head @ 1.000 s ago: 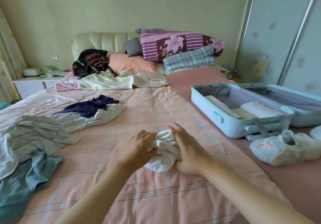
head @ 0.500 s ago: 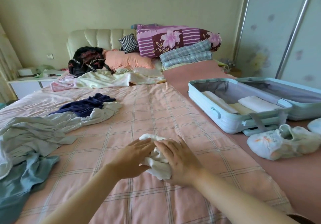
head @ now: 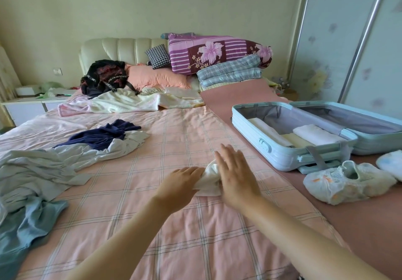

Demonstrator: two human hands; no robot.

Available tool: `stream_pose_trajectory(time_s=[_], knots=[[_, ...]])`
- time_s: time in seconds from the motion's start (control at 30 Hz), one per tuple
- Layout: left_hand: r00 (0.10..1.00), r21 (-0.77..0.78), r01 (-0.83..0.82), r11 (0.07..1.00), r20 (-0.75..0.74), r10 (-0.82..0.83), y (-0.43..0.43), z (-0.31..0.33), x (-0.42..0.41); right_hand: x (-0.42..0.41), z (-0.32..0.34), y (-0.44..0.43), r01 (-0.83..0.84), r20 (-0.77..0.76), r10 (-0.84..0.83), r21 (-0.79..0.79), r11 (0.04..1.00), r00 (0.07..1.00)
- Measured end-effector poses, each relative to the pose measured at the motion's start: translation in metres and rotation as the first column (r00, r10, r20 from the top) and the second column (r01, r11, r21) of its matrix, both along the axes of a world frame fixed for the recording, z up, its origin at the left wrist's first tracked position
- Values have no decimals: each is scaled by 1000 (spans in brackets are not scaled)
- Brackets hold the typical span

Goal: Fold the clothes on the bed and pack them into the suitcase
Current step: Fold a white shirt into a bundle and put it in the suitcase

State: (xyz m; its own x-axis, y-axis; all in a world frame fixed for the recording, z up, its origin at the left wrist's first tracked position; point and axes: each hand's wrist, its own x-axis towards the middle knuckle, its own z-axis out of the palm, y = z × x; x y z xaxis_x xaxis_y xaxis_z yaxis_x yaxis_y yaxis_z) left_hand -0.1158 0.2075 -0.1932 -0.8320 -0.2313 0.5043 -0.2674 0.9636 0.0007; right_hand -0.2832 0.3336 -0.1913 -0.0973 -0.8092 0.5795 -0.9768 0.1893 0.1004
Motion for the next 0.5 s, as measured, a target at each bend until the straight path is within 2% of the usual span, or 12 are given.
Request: stream_pose_trajectory(time_s=[0.07,0.17,0.23,0.3,0.37,0.5], knots=[[1000,24,-7,1000,22,7,0,9,-7,17,-3,-1,-15,-120,29,113,993,992],[1000,42,23,999,9,-23,-3,15,-5,20,-9,-7,19,-180,19,209,978,984],[999,55,35,998,-16,-34,-4,13,0,11,-8,-13,15,-197,19,171,985,980],[999,72,36,997,-24,-34,-3,14,2,1,-5,-14,-67,-196,92,128,990,976],[998,159,48,986,-54,-40,-1,22,-3,-10,2,-11,-103,-180,124,122,987,976],[972,220,166,961,-200,-122,-3,61,-41,-43,31,0,-117,-117,121,38,992,986]])
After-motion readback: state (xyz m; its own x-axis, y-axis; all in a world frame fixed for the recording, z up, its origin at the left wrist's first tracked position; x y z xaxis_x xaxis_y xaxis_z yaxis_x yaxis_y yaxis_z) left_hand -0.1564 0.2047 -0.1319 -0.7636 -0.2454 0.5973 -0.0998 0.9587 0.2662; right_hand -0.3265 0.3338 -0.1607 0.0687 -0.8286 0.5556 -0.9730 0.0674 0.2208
